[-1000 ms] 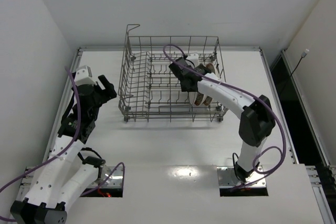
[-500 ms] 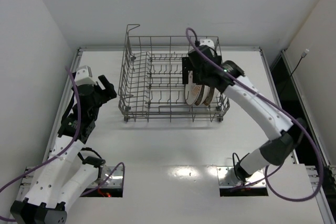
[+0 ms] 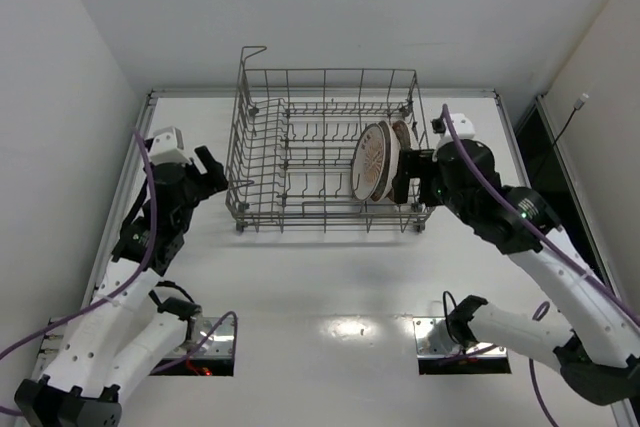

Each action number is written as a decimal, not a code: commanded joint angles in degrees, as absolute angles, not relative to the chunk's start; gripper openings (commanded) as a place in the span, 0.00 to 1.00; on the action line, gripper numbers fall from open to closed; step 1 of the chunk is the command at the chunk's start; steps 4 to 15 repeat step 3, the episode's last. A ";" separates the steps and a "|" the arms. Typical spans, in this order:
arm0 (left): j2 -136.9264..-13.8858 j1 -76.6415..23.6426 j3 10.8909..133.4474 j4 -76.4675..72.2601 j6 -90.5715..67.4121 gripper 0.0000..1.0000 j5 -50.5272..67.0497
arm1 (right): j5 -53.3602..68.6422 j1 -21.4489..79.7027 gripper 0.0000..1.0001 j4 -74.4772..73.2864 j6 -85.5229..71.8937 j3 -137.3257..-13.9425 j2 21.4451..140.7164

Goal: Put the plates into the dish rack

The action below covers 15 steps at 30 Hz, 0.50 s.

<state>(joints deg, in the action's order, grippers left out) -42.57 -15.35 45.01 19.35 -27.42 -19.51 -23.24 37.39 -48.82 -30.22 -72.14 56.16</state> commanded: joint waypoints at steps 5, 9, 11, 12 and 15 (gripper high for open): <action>-42.09 -16.08 44.91 18.54 -26.63 0.74 -21.36 | -24.79 36.47 0.99 -48.52 -29.27 -70.22 57.22; -42.09 -16.08 44.91 18.54 -26.63 0.74 -21.36 | -24.79 36.47 0.99 -48.52 -29.27 -70.22 57.22; -42.09 -16.08 44.91 18.54 -26.63 0.74 -21.36 | -24.79 36.47 0.99 -48.52 -29.27 -70.22 57.22; -42.09 -16.08 44.91 18.54 -26.63 0.74 -21.36 | -24.79 36.47 0.99 -48.52 -29.27 -70.22 57.22; -42.09 -16.08 44.91 18.54 -26.63 0.74 -21.36 | -24.79 36.47 0.99 -48.52 -29.27 -70.22 57.22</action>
